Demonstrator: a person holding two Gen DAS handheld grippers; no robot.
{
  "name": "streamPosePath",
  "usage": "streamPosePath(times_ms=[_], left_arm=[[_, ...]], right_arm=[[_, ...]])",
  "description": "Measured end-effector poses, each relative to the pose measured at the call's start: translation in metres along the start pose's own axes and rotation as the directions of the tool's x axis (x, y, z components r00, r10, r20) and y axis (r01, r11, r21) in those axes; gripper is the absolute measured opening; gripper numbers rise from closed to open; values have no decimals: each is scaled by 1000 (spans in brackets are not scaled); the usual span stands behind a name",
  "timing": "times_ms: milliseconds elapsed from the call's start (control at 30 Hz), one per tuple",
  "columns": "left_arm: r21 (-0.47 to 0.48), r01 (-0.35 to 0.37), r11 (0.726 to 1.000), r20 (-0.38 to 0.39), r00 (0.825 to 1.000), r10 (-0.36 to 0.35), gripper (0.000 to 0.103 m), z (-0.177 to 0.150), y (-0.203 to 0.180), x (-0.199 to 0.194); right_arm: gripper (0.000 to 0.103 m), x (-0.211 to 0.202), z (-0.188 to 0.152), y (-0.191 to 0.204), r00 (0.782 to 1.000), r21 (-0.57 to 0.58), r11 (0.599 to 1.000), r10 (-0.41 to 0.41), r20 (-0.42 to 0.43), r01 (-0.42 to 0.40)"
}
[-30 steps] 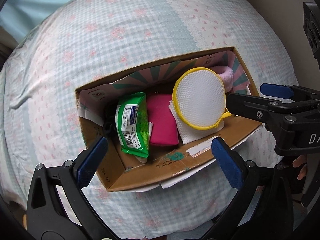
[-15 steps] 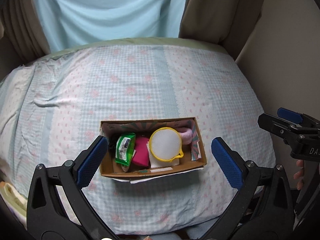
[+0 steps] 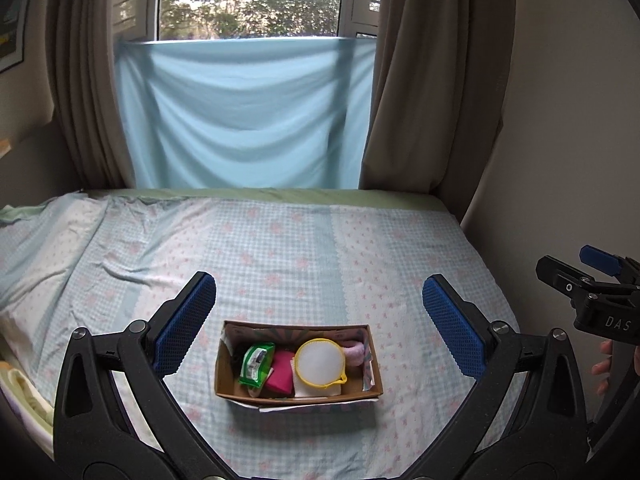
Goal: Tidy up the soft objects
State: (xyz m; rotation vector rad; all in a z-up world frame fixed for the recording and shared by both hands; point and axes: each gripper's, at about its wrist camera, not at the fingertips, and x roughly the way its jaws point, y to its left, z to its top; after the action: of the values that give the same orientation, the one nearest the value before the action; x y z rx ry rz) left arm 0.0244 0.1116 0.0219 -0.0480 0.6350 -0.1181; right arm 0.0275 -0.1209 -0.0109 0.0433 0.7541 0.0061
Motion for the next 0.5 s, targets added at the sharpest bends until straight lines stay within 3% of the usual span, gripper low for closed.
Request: streamPosePath(times_ms=[167,500], left_arm=[[22,-19,1000,41,999,18,103,-3,-8,-15],[42,-26,999,47,999,24,103,-7,-13,-17]], right_arm=[[103,-13,-5,-4,999,9,1000,-26,40,26],[103,-22,-5,-9,996,16,999,-51,71,50]])
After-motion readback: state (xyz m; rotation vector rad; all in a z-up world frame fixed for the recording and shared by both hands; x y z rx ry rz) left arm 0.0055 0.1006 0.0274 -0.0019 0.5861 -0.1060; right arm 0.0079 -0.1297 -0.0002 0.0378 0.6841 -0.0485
